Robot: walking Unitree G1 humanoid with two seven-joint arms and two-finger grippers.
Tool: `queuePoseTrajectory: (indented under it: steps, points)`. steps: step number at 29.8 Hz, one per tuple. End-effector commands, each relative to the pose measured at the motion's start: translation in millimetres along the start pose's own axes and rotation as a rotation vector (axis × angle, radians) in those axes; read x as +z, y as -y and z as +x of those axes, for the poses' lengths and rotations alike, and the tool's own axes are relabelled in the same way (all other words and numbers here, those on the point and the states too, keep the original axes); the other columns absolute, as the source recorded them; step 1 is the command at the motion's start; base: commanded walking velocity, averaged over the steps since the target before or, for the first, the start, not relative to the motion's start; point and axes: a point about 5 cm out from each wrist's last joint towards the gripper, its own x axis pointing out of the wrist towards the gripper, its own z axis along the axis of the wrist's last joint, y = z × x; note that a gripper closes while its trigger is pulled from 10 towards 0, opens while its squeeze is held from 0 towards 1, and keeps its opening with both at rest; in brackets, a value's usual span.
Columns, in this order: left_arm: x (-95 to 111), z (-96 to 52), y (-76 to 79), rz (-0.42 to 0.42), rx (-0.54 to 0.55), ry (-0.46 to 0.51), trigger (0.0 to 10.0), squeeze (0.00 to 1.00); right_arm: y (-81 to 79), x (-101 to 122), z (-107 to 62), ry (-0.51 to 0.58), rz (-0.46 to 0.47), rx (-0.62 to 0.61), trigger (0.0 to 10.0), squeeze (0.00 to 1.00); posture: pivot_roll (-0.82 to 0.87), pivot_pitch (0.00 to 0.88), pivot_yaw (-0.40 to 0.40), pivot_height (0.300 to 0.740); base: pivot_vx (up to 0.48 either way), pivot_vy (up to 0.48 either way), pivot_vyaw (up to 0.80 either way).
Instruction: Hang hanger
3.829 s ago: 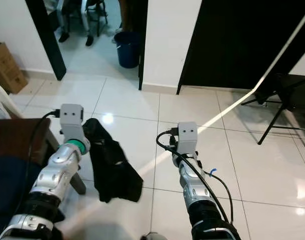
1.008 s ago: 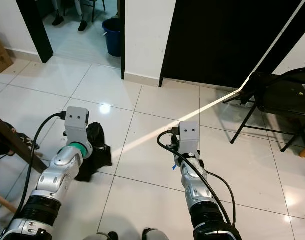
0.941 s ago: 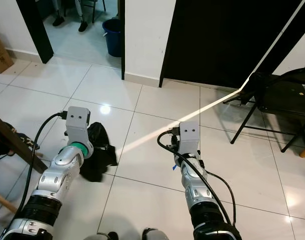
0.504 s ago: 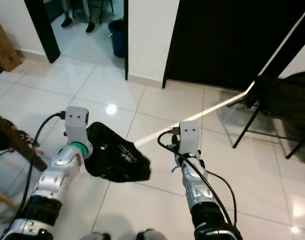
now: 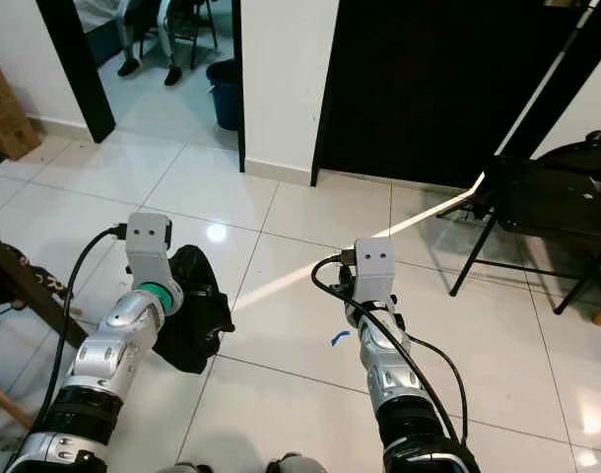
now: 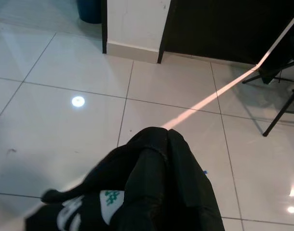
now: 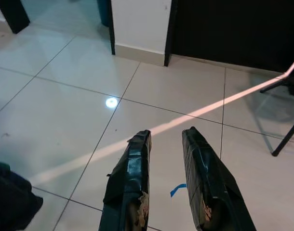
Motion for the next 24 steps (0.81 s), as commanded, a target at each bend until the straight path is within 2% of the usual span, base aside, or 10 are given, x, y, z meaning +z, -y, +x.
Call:
queuePoseTrajectory:
  steps: [1, 12, 24]
  points:
    - [-1.9, -1.2, -3.6, 0.026, 0.013, -0.01, 10.0, 0.0, -2.0, -3.9, -0.7, -0.017, 0.01, 0.006, 10.0, 0.0, -0.04, 0.011, 0.0, 0.74, 0.0, 0.0, 0.0]
    - [-8.6, -2.6, -1.8, 0.083, -0.005, -0.035, 10.0, 0.0, -3.0, -4.4, -0.8, -0.018, 0.014, 0.006, 10.0, 0.0, -0.03, 0.012, 0.006, 0.74, 0.0, 0.0, 0.0]
    - [-11.9, -1.9, -7.3, 0.074, 0.049, -0.026, 10.0, 0.0, -0.3, -9.0, -2.0, -0.031, 0.039, -0.024, 10.0, 0.0, -0.03, 0.021, 0.011, 0.74, 0.0, 0.0, 0.0]
